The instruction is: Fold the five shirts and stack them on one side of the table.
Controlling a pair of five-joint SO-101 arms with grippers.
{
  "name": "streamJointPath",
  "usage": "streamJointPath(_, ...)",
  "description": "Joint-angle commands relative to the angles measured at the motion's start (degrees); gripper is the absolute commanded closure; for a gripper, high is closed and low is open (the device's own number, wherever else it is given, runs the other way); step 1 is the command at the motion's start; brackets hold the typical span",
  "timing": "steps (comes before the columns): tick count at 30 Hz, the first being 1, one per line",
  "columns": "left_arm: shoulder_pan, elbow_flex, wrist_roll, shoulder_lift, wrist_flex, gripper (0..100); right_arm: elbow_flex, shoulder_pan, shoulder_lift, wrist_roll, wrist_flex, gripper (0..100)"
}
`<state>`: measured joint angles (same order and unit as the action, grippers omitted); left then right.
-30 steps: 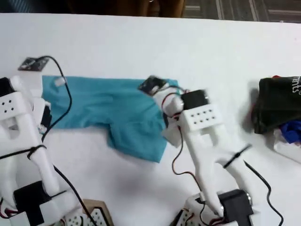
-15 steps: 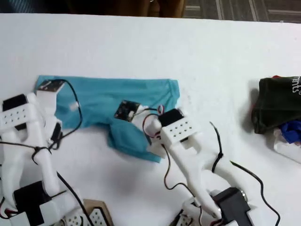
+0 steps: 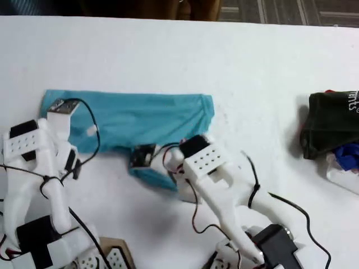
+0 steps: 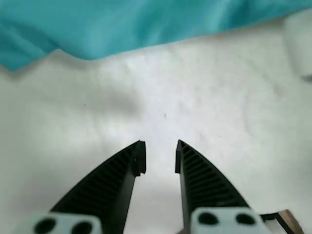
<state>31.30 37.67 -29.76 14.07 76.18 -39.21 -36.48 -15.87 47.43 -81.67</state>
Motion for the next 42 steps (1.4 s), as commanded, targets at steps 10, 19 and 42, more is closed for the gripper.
streamJointPath(10,-0.35,-0.22,-0.18,1.85,-0.35,87,2.55,-0.66,4.44,0.79,7.87,68.5)
streamJointPath(19,-0.18,-0.22,-0.18,1.85,-0.18,87,3.69,-0.48,17.71,2.64,16.84,68.5)
streamJointPath(42,-0.18,-5.49,0.44,1.85,1.32,88,31.12,6.64,28.70,3.69,7.43,98.0)
